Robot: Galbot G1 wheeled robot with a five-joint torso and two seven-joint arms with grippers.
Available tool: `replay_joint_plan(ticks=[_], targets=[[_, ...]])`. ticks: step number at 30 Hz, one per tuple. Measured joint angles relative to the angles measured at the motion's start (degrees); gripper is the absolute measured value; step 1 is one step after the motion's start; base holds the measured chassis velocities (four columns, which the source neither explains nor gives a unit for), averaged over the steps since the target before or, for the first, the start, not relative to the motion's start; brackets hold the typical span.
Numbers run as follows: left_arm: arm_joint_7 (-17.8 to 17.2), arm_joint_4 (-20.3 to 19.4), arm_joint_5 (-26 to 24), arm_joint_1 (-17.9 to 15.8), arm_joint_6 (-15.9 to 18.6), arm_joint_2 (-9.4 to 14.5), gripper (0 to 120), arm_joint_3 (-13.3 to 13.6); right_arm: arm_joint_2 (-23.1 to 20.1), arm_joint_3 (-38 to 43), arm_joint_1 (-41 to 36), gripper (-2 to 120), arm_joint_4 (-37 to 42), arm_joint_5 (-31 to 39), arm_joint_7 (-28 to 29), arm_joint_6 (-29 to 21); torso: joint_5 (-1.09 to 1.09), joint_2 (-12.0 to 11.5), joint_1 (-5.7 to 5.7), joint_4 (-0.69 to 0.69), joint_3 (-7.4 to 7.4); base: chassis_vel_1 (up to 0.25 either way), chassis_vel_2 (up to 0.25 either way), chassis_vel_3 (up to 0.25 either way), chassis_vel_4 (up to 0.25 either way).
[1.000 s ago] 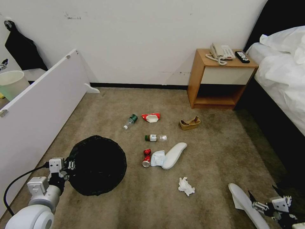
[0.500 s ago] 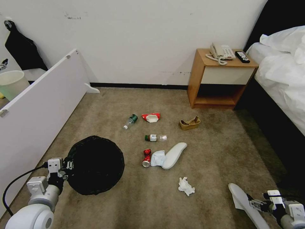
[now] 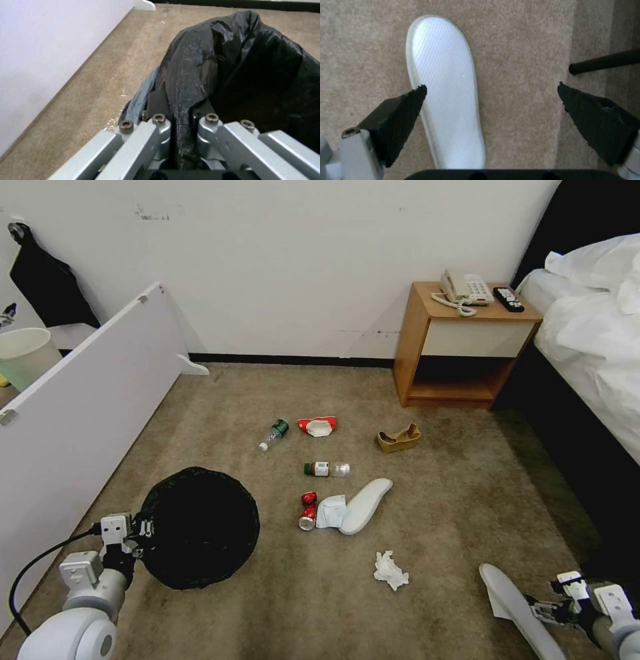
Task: Pick up the trash bin and place the garbage on the floor into it.
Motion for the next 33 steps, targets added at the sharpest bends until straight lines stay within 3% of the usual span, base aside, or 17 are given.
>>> replay_joint_plan(ticks=[21,33], targets=[[0.85,1.97,1.24,-1.14,-0.92,-3.09,5,-0.2,-6.4,-6.03,4.73,100,-2.11,4.86,-0.94,-1.75,0.0,0.0,0.0,0.0,0.0,0.0,0.0,0.0,0.0],[1.42,3.04,1.21,-1.33,-1.47,-3.22,5,-0.41,-5.31,-6.62,6.65,100,-2.23,2.88,-9.85,4.12,0.01,0.0,0.0,0.01,0.0,0.0,0.0,0.0,0.0]])
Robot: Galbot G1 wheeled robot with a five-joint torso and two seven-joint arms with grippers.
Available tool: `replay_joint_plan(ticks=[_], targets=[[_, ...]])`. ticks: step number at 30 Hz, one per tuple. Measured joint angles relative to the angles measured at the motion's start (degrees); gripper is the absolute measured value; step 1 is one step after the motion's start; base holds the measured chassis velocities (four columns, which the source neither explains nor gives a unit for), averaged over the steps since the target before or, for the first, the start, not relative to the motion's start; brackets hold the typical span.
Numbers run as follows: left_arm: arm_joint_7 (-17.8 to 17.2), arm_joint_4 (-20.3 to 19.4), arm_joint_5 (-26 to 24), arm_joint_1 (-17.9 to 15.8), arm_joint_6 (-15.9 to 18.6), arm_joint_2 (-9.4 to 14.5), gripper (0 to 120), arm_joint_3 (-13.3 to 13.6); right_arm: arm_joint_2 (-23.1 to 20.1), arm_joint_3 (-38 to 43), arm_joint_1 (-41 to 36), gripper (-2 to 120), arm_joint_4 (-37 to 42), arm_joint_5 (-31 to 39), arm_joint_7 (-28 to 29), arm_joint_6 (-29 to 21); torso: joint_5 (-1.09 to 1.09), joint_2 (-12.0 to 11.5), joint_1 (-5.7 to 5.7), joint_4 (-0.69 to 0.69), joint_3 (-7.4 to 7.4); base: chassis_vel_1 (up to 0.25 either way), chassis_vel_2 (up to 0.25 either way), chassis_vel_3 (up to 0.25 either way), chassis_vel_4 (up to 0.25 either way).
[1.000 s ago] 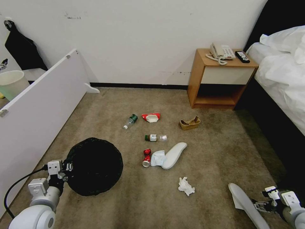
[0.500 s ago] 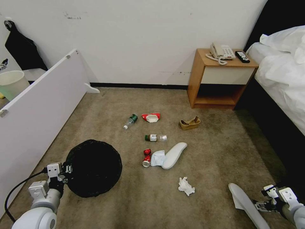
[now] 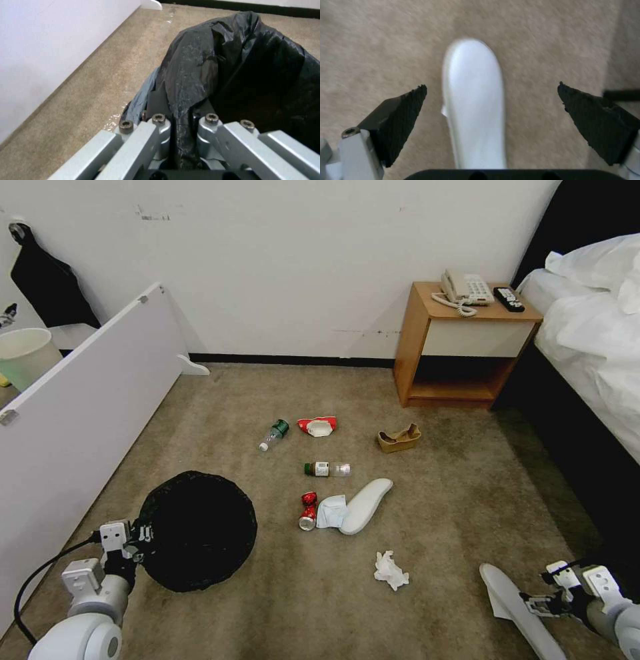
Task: Pick up the trash bin and place the garbage on the floor into it.
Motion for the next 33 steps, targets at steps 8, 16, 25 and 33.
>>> replay_joint_plan(ticks=[8,16,25,33], targets=[[-0.02,0.16,-0.19,-0.3,0.11,0.47,5,0.05,7.91,-13.62,15.2,100,-2.34,0.33,-1.87,1.03,-0.01,0.0,0.0,-0.02,0.0,0.0,0.0,0.0,0.0],[-0.06,0.41,-0.36,-0.04,0.2,0.35,5,-0.57,8.89,-13.66,12.94,100,-3.72,-1.42,-2.04,-0.05,-0.02,0.0,0.0,-0.03,0.0,0.0,0.0,0.0,0.0],[-0.08,0.35,0.58,0.27,-0.17,-1.19,5,-0.29,10.71,-14.68,13.93,100,-5.86,-2.99,-2.61,-0.05,0.01,0.01,0.0,0.0,-0.01,0.0,0.0,0.0,0.0],[0.38,0.95,0.57,1.04,-0.46,-1.32,5,-1.61,13.52,-18.18,17.27,100,-9.07,-4.47,-2.61,0.2,0.0,0.0,0.0,-0.01,0.0,0.0,0.0,0.0,0.0]])
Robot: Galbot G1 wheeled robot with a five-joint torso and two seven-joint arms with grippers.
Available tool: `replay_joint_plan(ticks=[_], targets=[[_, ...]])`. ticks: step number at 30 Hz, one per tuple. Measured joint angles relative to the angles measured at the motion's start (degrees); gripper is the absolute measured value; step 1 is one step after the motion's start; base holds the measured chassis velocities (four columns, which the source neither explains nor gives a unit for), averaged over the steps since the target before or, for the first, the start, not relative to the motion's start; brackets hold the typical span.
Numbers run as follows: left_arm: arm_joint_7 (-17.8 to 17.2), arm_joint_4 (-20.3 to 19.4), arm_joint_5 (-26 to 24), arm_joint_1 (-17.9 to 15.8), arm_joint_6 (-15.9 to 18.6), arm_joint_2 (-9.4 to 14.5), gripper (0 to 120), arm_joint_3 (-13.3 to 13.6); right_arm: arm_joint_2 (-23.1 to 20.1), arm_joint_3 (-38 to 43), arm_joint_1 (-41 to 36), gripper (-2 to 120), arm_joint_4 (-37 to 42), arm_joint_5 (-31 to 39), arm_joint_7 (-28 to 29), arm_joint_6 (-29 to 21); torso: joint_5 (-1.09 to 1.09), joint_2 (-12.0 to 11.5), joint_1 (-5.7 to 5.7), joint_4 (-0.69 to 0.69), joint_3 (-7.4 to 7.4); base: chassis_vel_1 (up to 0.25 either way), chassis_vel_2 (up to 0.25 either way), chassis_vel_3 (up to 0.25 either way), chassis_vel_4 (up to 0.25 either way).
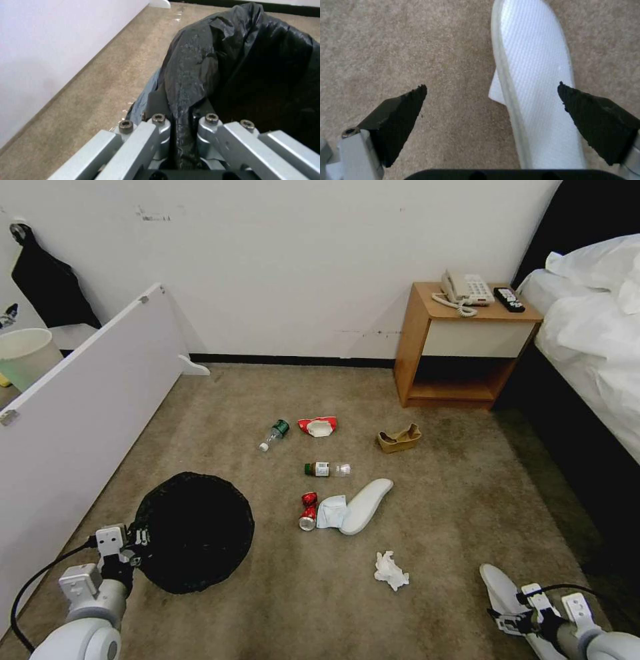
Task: Pick up the trash bin and place the garbage on the floor into it.
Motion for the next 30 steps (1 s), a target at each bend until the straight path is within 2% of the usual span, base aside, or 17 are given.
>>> replay_joint_plan(ticks=[8,25,30], targets=[[0.15,1.26,-0.07,-0.88,-0.15,0.0,5,0.31,3.24,-6.58,6.52,100,-3.06,-0.25,1.85,0.3,0.01,0.0,0.0,0.01,0.0,0.0,0.0,0.0,0.0],[0.29,2.62,0.36,-1.97,-0.3,-0.65,5,1.8,1.87,-6.52,8.8,100,-6.01,0.67,1.58,-0.46,-0.02,0.0,0.0,0.0,0.01,0.0,0.0,0.0,0.0],[0.3,2.96,0.43,-2.1,-0.24,-0.76,4,2.13,3.26,-7.81,10.77,100,-8.79,0.18,0.93,-0.55,-0.05,0.0,0.0,-0.02,0.02,0.0,0.0,0.0,0.0]])
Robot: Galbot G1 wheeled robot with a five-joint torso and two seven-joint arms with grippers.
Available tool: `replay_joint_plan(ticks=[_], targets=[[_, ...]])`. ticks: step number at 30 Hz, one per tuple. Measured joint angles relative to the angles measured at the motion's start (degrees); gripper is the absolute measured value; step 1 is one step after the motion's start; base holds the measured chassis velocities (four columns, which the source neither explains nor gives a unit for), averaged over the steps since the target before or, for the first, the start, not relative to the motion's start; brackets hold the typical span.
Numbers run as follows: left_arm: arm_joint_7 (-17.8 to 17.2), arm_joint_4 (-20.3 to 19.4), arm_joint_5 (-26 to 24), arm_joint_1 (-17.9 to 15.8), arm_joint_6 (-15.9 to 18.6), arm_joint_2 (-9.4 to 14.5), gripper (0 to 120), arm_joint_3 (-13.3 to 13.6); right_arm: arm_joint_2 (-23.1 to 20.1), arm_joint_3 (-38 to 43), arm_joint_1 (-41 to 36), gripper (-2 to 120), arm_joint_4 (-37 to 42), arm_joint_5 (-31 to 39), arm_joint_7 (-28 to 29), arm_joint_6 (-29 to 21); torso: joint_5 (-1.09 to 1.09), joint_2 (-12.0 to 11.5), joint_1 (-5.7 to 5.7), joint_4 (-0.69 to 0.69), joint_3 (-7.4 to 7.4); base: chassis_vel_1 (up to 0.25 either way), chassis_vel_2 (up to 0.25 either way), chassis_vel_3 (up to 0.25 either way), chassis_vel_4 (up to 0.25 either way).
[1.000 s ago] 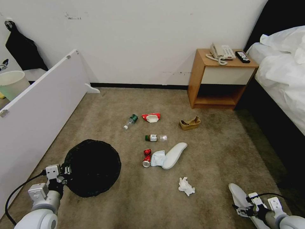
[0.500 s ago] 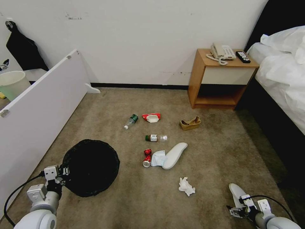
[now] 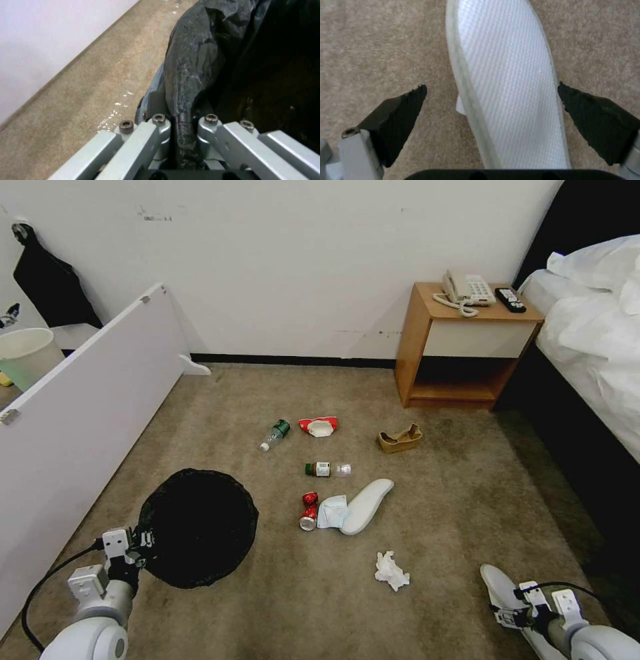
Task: Pick up the trash bin and place the garbage on the floor into it.
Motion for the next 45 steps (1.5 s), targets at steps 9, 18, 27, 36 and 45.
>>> replay_joint_plan(ticks=[9,18,27,36,45], targets=[[0.0,0.07,0.24,0.1,0.12,-0.33,4,-0.11,2.53,-3.3,4.46,100,-3.23,-0.23,-0.79,-0.04,0.03,0.0,0.0,0.02,0.0,0.0,0.0,0.0,0.0],[0.02,0.27,0.39,0.26,0.12,-0.87,4,-0.71,5.92,-8.38,10.32,100,-6.27,-0.88,-0.64,-0.08,0.02,0.0,0.0,0.01,-0.01,0.0,0.0,0.0,0.0],[0.09,0.37,0.74,0.38,-0.08,-1.7,4,-0.83,6.69,-8.72,11.89,100,-9.1,-2.16,-0.61,-0.23,0.05,0.0,0.0,0.04,-0.01,0.0,0.0,0.0,0.0],[0.05,0.64,1.03,-0.14,-0.13,-2.21,4,-0.26,6.42,-7.31,11.34,100,-10.55,-3.45,-0.46,-0.1,0.05,0.0,0.0,0.01,-0.01,0.0,0.0,0.0,0.0],[-0.05,0.99,1.34,-0.54,-0.14,-2.85,4,0.26,6.08,-6.09,10.46,100,-11.11,-4.38,0.56,-0.08,0.05,0.0,0.0,0.02,-0.02,0.0,0.0,0.0,0.0]])
